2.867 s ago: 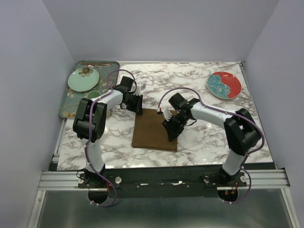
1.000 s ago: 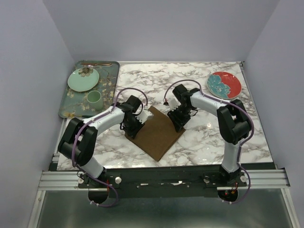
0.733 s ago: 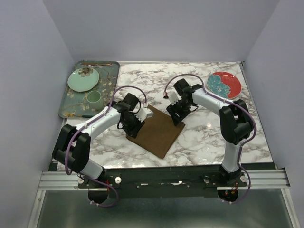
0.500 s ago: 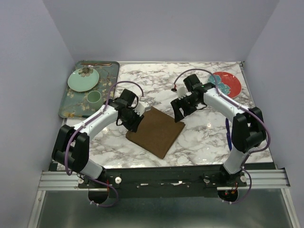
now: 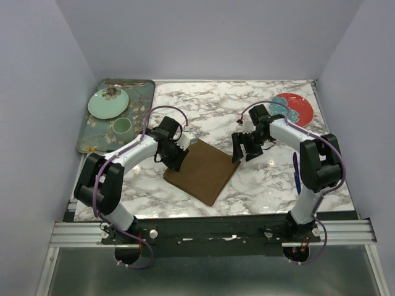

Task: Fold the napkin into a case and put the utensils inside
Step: Pick up the lower triangle-folded napkin from the center of the board.

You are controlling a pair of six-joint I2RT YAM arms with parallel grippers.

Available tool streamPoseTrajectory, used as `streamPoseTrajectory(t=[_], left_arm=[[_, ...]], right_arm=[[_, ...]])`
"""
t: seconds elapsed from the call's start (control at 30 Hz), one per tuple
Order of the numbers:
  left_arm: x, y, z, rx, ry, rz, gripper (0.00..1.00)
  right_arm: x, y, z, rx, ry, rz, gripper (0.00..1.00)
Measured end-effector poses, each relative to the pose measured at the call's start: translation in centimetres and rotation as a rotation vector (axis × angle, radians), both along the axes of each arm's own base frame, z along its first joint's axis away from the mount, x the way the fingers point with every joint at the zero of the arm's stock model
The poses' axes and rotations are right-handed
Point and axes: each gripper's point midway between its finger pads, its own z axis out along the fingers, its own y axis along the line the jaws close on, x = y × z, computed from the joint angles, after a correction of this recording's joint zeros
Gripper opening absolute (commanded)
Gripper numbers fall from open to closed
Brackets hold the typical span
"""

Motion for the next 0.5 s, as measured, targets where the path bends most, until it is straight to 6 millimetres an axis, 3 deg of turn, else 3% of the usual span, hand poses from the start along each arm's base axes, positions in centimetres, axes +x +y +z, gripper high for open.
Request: streamPoseTrajectory(t=[0.17, 0.33, 0.5], left_arm=[[0.1, -0.1, -0.6, 0.002, 0.014, 0.009, 0.34], [0.0, -0.2, -1.0, 0.007, 0.027, 0.012, 0.34], [0.0, -0.2, -1.0, 0.007, 0.029, 0.014, 0.33]], right_arm=[[0.6, -0.1, -1.5, 0.038, 0.064, -0.062, 0.78], [1.2, 0.8, -1.5, 0.098, 0.112, -0.102, 0.64], [1.3, 1.1, -1.6, 0.141, 0.153, -0.134, 0.64]])
